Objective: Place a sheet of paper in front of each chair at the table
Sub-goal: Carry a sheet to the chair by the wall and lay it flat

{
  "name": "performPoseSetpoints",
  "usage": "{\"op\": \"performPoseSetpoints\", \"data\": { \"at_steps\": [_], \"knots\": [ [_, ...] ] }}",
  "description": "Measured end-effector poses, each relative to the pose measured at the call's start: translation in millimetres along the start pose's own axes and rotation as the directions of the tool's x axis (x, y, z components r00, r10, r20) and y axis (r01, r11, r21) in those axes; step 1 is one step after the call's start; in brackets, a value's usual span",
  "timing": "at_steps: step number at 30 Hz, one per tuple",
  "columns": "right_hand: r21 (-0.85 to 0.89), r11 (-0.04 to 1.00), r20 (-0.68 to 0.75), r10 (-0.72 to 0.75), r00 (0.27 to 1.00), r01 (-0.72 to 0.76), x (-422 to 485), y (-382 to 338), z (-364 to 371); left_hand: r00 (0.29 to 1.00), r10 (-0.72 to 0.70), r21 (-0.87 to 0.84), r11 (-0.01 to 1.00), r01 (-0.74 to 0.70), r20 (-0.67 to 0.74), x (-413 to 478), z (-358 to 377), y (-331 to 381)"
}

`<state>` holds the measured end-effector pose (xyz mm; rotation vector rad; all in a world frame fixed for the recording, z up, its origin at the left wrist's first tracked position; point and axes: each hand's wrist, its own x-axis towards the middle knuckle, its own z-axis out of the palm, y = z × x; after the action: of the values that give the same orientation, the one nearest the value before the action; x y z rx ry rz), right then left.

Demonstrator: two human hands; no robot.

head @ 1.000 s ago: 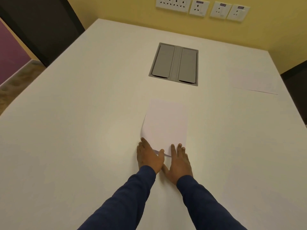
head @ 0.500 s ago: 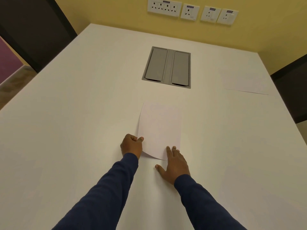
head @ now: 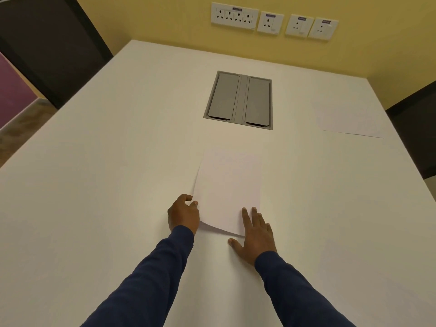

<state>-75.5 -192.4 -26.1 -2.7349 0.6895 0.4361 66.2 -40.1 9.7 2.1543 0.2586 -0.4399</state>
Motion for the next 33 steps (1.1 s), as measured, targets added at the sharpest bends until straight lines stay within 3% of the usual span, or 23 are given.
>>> {"op": "performPoseSetpoints", "data": {
  "at_steps": [11,19,23,27,33],
  "knots": [
    [0.107,0.993,-0.040,-0.048,0.998,0.052,-15.5,-2.5,-24.9,0.986,0.141,-0.087,0.985,-0.149,-0.093,-12.6,-34.7,16.1],
    [0.231,0.964,-0.241,-0.077,0.968,0.134,-62.4,-31.8,-108.8,0.928,0.355,-0.094,0.926,-0.366,-0.118,-63.6,-115.7,32.3],
    [0.286,0.940,-0.372,-0.069,0.926,0.186,-89.6,-57.4,-154.7,0.888,0.458,-0.096,0.883,-0.460,-0.045,-96.1,-171.1,32.8],
    [0.409,0.893,-0.491,0.042,0.870,0.187,-119.8,-77.1,-193.2,0.856,0.513,-0.113,0.856,-0.504,0.062,-125.3,-228.6,24.5],
    [0.523,0.819,-0.476,0.050,0.878,0.236,-176.4,-97.0,-221.9,0.821,0.549,-0.177,0.833,-0.524,0.153,-165.5,-303.0,-0.3]
  ]
}}
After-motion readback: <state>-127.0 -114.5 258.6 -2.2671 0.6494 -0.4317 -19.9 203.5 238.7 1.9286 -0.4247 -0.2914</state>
